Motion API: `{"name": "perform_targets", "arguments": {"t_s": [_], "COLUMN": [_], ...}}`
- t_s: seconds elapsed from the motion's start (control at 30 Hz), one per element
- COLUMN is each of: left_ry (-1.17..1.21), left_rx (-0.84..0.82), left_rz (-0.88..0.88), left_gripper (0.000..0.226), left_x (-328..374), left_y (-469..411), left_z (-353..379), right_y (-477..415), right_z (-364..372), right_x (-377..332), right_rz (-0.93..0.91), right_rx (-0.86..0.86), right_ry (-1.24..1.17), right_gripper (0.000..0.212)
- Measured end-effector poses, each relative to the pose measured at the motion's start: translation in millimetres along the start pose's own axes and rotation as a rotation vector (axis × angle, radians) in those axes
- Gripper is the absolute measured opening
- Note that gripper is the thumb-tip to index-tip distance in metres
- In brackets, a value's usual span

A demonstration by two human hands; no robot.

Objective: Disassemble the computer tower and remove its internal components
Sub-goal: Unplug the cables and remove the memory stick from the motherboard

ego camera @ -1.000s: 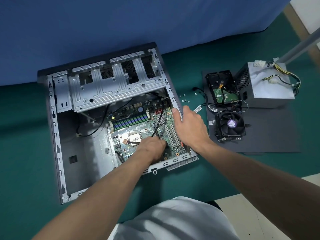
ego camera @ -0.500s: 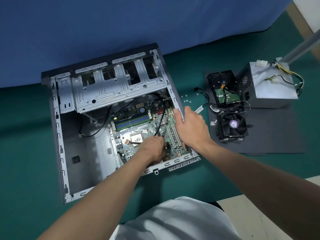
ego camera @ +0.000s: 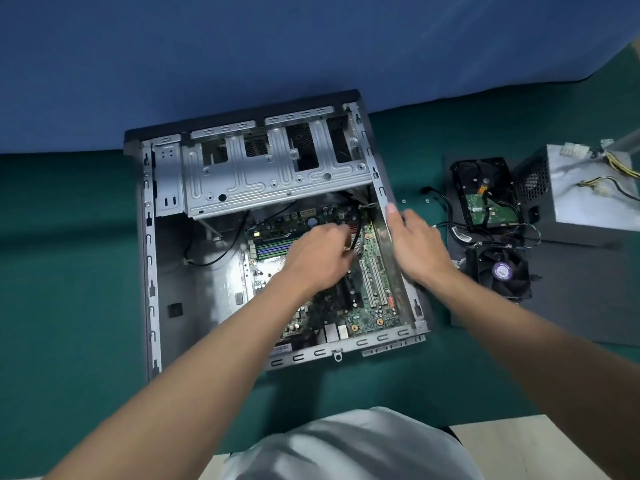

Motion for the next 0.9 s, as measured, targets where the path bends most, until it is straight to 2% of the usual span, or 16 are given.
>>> {"name": "perform_targets", "arguments": {"t_s": [0.07,0.2,0.27,0.33,0.37,0.5,0.6,0.7,0.8,0.9], "left_ry": [0.062,0.255,0.084,-0.137,-0.165,0.027,0.156,0.271,0.382,0.383], "left_rx": [-0.009,-0.140,-0.153,-0.068,-0.014,0.126,0.091,-0.022,-0.061,0.041], "left_rz": [0.057,0.046,0.057,0.044,0.018,-0.086,-0.174,-0.262,-0.362,-0.396], "left_gripper": [0.033,0.045,0.031,0.018,0.014,0.016,0.033,0.039,0.026,0.023], "left_x": [10,16,12,3,-2,-10,-12,-15,-15,-16], "left_y": [-11,-34,-40,-43,-44,-56,-69,-79,-86,-87], "left_z": [8,26,34,35,35,33,36,48,57,59], "right_y": [-11,-14,-13,-15,-15,-15,-16,-16,-15,-16], "right_z": [-1,-1,-2,-1,0,0,0,0,-1,-1], "right_x": [-11,-11,-9,-10,-11,-10,-10,-11,-11,-12], "right_rz": [-0.010,-0.010,-0.008,-0.003,0.001,0.014,0.016,0.009,-0.014,-0.018], "right_rx": [0.067,0.167,0.170,0.172,0.173,0.175,0.182,0.183,0.186,0.187], "right_ry": [0.035,0.139,0.157,0.167,0.176,0.194,0.205,0.208,0.204,0.203], "right_gripper": [0.058,0.059,0.059,0.059,0.058,0.055,0.053,0.051,0.050,0.052]}}
Point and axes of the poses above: each hand's wrist, its own y-axis away from the middle knuckle, its own z-axis out of the palm, x = y × z, the point moved 5 cm from there along -y, towards the middle knuckle, and after that the axes turned 4 degrees about -y, right-handed, at the moved point
